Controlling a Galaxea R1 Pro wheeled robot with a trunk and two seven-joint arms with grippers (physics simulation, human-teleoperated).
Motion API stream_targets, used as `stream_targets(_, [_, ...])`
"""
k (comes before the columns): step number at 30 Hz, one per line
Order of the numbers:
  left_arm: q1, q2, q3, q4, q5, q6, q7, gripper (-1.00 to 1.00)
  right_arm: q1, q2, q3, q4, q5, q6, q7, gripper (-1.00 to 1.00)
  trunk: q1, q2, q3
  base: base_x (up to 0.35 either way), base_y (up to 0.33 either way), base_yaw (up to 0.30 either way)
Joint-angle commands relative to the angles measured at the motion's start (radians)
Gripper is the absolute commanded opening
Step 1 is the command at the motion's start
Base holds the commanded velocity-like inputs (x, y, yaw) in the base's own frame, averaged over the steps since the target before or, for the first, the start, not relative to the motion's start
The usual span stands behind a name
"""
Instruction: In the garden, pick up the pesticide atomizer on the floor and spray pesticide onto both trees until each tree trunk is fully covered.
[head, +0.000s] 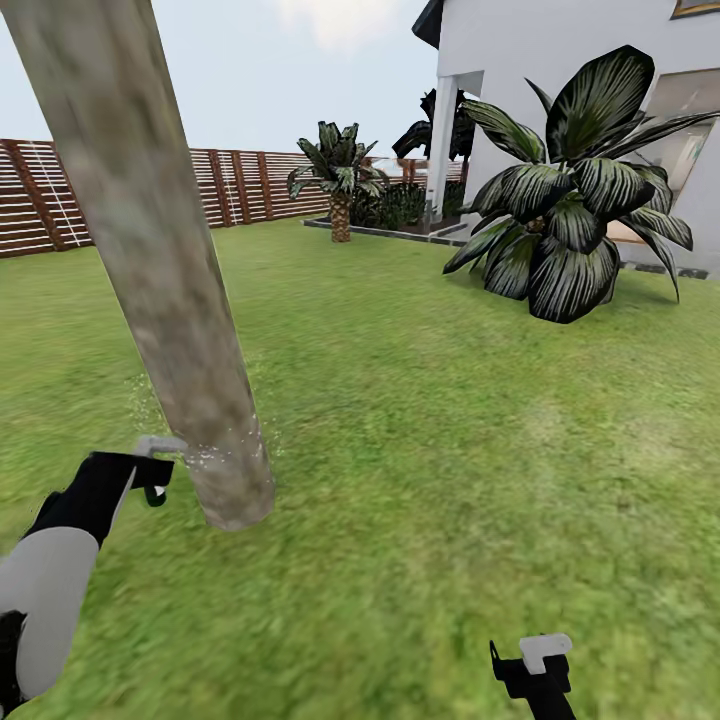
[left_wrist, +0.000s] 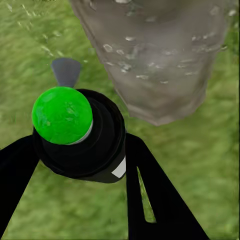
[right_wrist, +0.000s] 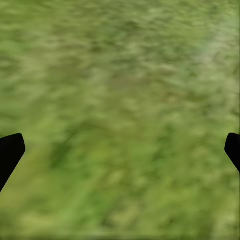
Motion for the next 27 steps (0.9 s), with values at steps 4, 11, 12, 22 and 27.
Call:
stream_targets(4, [-0.002, -0.023, 0.008, -0.002, -0.007, 0.0, -0.039, -1.0, 0.0, 0.0, 0.0, 0.0, 0.0, 0.0, 0.0, 1.0, 0.0, 0.0, 0.0, 0.075, -0.182, 0.0])
stream_targets(11, [-0.002, -0.022, 0.011, -0.002, -0.007, 0.0, -0.04, -1.0, 0.0, 0.0, 0.0, 0.0, 0.0, 0.0, 0.0, 1.0, 0.0, 0.0, 0.0, -0.014, -0.266, 0.0])
stream_targets(12, [-0.002, -0.022, 0.01, -0.002, -0.007, 0.0, -0.04, -1.0, 0.0, 0.0, 0.0, 0.0, 0.0, 0.0, 0.0, 1.0, 0.0, 0.0, 0.0, -0.181, -0.247, 0.0])
stream_targets(22, [-0.015, -0.025, 0.009, -0.06, -0.007, 0.008, -0.037, -1.0, 0.0, 0.0, 0.0, 0.0, -0.001, 0.0, -0.001, 1.0, 0.0, 0.0, 0.0, -0.228, -0.144, 0.113])
stream_targets(27, [-0.018, -0.036, 0.01, -0.072, 0.003, 0.008, -0.036, -1.0, 0.0, 0.0, 0.0, 0.0, -0.001, 0.0, -0.001, 1.0, 0.0, 0.0, 0.0, -0.014, -0.004, 0.128])
